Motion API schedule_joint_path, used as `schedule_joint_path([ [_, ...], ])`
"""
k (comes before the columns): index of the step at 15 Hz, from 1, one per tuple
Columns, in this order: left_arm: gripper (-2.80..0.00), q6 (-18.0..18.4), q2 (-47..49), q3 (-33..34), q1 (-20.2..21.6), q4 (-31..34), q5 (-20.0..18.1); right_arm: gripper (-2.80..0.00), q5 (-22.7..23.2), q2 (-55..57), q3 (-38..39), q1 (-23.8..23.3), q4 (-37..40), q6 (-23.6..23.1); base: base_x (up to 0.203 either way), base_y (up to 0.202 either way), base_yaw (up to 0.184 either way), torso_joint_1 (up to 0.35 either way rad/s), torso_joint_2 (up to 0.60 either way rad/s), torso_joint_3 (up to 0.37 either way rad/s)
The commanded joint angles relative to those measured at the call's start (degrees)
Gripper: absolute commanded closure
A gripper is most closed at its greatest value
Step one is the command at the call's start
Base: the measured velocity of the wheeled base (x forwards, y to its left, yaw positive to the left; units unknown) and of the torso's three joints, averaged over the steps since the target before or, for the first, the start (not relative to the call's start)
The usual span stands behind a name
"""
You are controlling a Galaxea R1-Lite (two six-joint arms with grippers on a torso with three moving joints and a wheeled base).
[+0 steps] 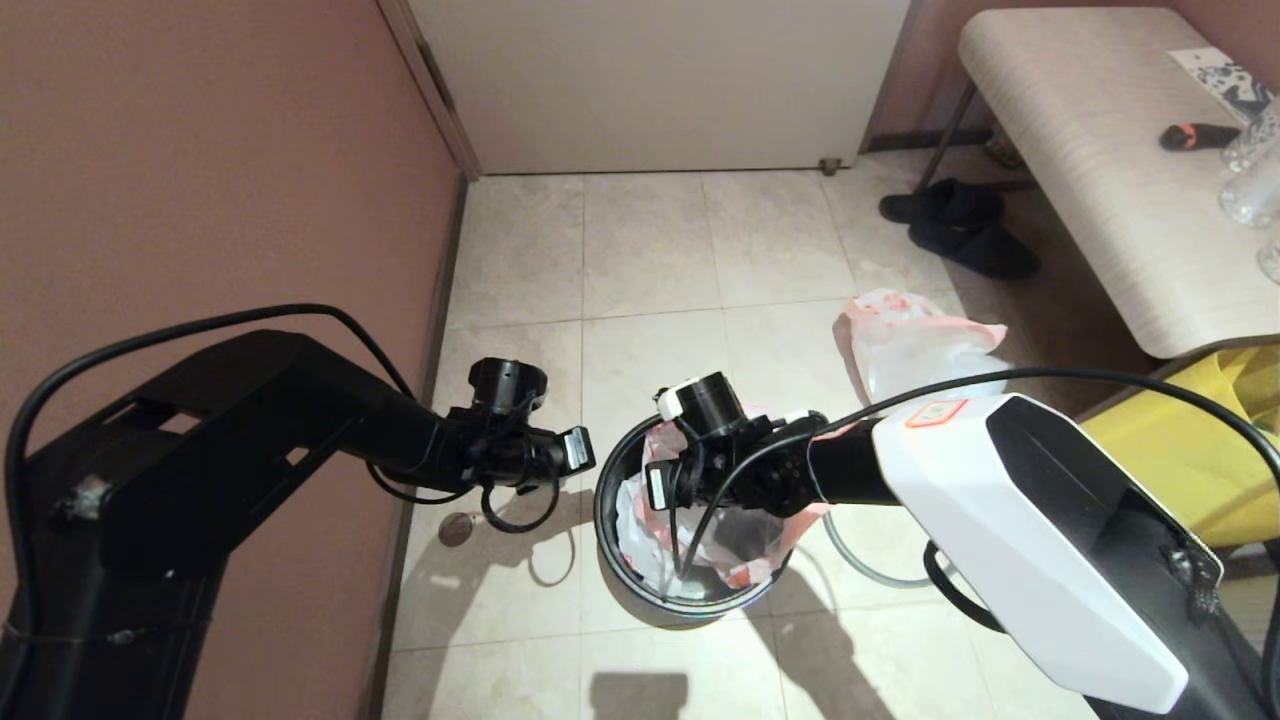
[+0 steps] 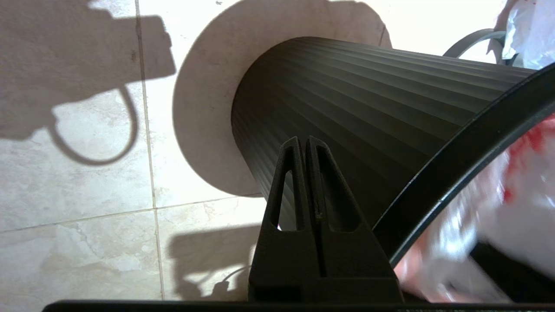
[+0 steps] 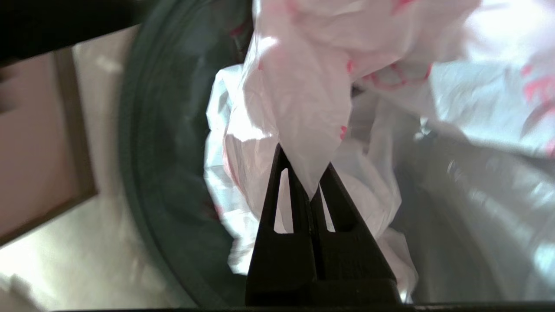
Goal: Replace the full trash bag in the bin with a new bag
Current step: Put the new garbage bag on the trash can
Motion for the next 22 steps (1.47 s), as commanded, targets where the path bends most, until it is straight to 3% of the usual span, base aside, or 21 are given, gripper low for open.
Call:
schedule_joint_path([
  [1,0.0,-0.2,-0.1,0.0,0.0,-0.1,-0.1,0.0,-0.1,-5.0,0.0,1.4,3.3,0.6,0.0,0.0,0.0,0.0,0.0,0.0],
  [8,0.0,-0.2,-0.1,-0.1,0.2,-0.1,-0.1,0.0,-2.6,-10.0,0.0,2.4,13.2,1.2,0.0,0.0,0.0,0.0,0.0,0.0],
  [17,0.0,-0.6,-4.7,0.4,2.0,0.9,-1.8,0.0,-2.9,-6.3,-0.3,0.7,7.9,1.0,0.0,0.0,0.0,0.0,0.0,0.0],
  [20,0.0,-0.6,-12.5,1.9,0.8,7.2,-3.2,0.0,-2.2,-4.8,-0.5,0.3,7.3,0.3,0.0,0.0,0.0,0.0,0.0,0.0],
  [22,0.0,-0.5,-18.2,3.2,-0.5,17.6,-3.8,0.0,-2.1,-4.3,-0.5,-0.1,6.5,-2.4,0.0,0.0,0.0,0.0,0.0,0.0],
])
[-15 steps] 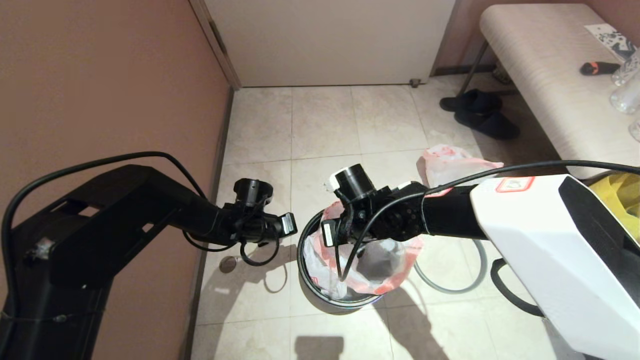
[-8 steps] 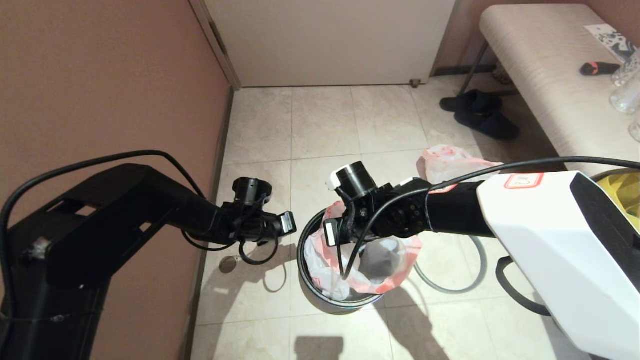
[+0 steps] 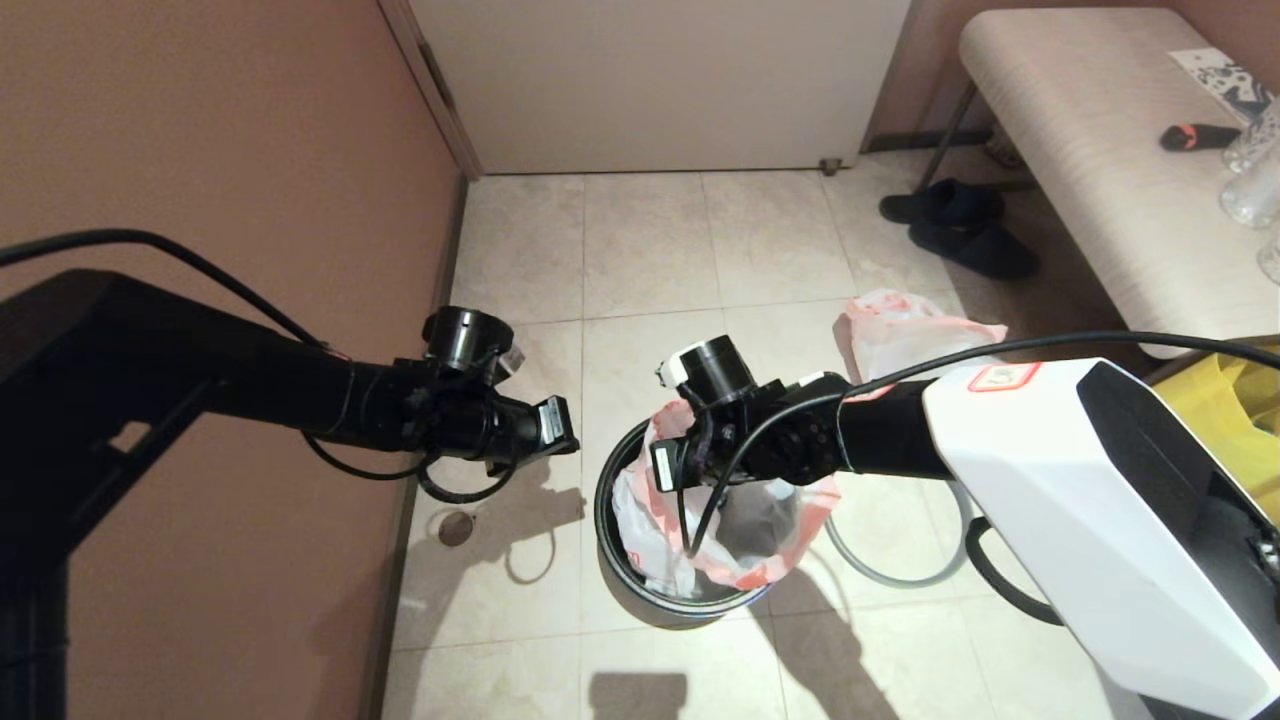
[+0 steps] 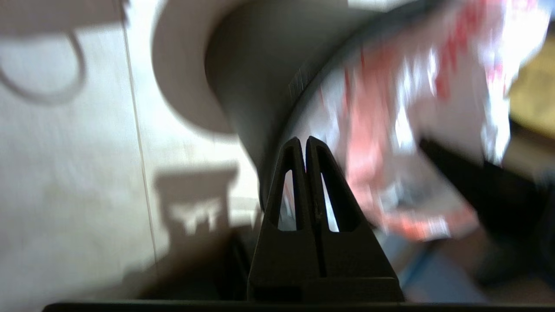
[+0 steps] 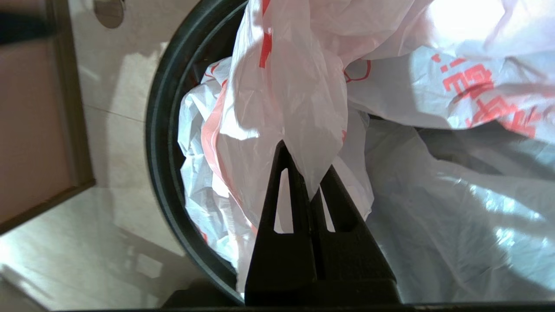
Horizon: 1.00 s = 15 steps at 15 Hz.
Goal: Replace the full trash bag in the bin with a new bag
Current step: Put the new garbage bag on the trash can
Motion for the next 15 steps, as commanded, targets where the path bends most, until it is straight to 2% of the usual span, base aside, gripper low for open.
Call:
schedule_joint_path([
  [1,0.0,-0.2,-5.7,1.3,-1.8,7.5,-1.1,0.0,0.0,0.7,0.0,-0.5,0.0,-0.8,0.0,0.0,0.0,0.0,0.0,0.0],
  [2,0.0,-0.4,-5.6,2.0,-3.2,9.2,-2.3,0.0,-0.1,0.6,0.0,-0.7,0.1,-0.8,0.0,0.0,0.0,0.0,0.0,0.0],
  [5,0.0,-2.6,-2.0,3.0,-5.7,9.8,-2.5,0.0,-0.1,-0.4,0.1,-1.5,0.1,-0.6,0.0,0.0,0.0,0.0,0.0,0.0],
  [10,0.0,-3.3,2.7,1.3,-7.4,8.8,-2.8,0.0,0.4,-2.3,0.1,-1.5,0.3,1.1,0.0,0.0,0.0,0.0,0.0,0.0],
  [15,0.0,-4.8,3.4,5.4,-8.3,-1.7,-7.0,0.0,3.0,-3.8,0.1,-0.8,0.6,4.2,0.0,0.0,0.0,0.0,0.0,0.0],
])
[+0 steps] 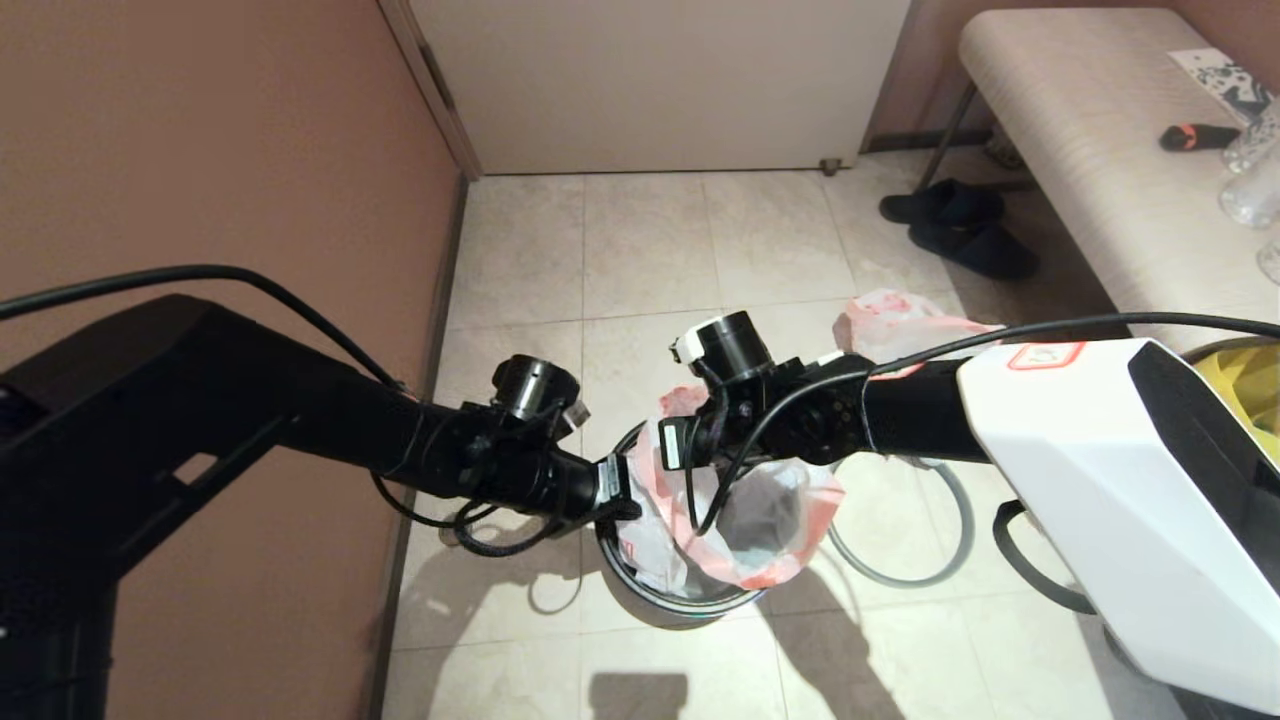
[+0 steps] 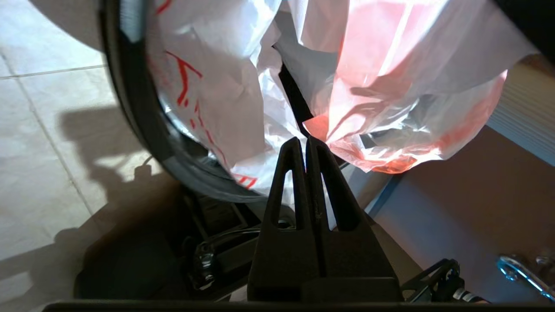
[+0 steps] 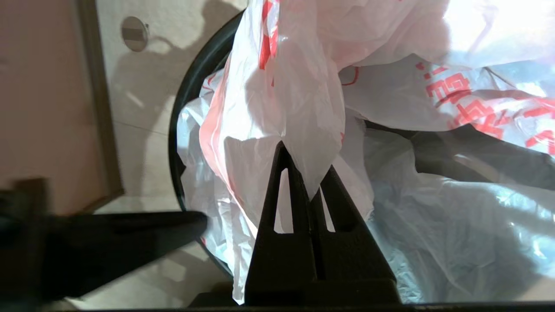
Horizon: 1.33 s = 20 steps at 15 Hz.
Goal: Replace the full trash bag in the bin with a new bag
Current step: Put the new garbage bag on the trash can
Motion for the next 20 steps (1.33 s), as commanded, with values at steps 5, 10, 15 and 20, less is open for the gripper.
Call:
schedule_joint_path([
  [5,0.0,-1.0,1.8,0.7,-0.8,-2.4,0.5,0.0,1.8,-2.5,0.3,1.0,1.3,2.5,0.0,0.0,0.0,0.0,0.0,0.0],
  [10,0.0,-1.2,5.6,-1.7,-2.7,-2.3,8.6,0.0,4.2,-3.8,0.3,0.3,2.4,4.6,0.0,0.0,0.0,0.0,0.0,0.0],
  [15,0.0,-3.9,9.1,-5.6,-3.3,-1.5,16.0,0.0,6.9,-6.1,0.3,-0.6,5.5,8.5,0.0,0.0,0.0,0.0,0.0,0.0],
  [20,0.0,-4.8,11.2,-7.8,-3.9,-0.6,20.8,0.0,7.9,-9.0,0.3,-0.6,7.5,10.8,0.0,0.0,0.0,0.0,0.0,0.0],
])
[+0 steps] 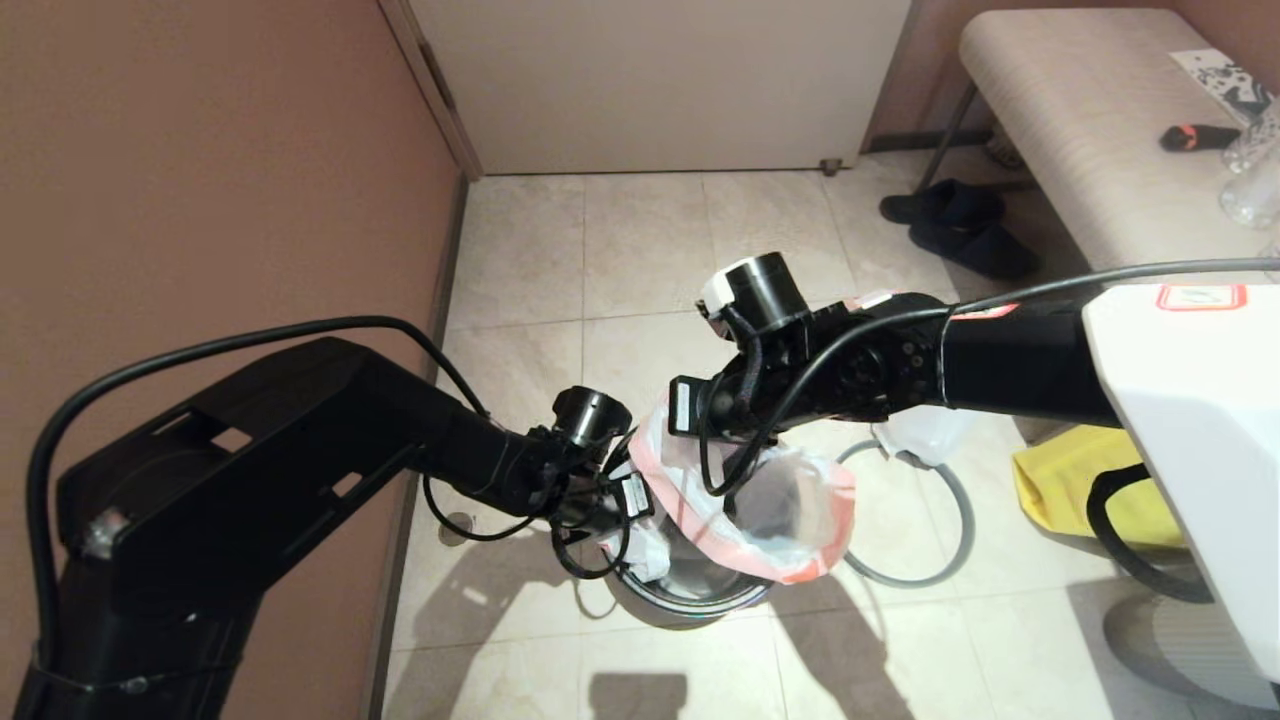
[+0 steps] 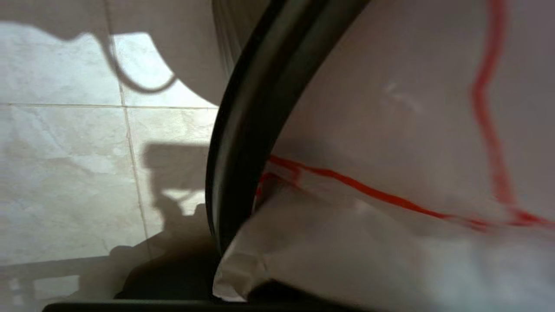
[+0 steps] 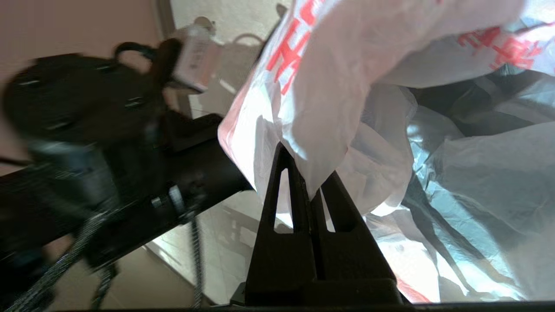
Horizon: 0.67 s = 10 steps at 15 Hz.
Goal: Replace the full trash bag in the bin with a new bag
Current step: Put the new garbage bag on the trash can
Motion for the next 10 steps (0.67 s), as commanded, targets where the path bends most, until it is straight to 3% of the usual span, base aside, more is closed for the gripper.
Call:
schedule_joint_path([
  [1,0.0,-0.3,1.1,-1.0,-0.2,0.7,0.3,0.0,0.0,-1.7,0.0,-0.2,0.3,0.4,0.0,0.0,0.0,0.0,0.0,0.0],
  [7,0.0,-1.9,3.5,-5.0,-1.2,5.3,3.6,0.0,0.1,-3.3,0.0,-0.7,2.2,0.4,0.0,0.0,0.0,0.0,0.0,0.0],
  [10,0.0,-2.6,1.0,-3.8,-1.0,5.1,2.8,0.0,0.1,-2.3,0.2,-1.0,2.2,1.1,0.0,0.0,0.0,0.0,0.0,0.0],
])
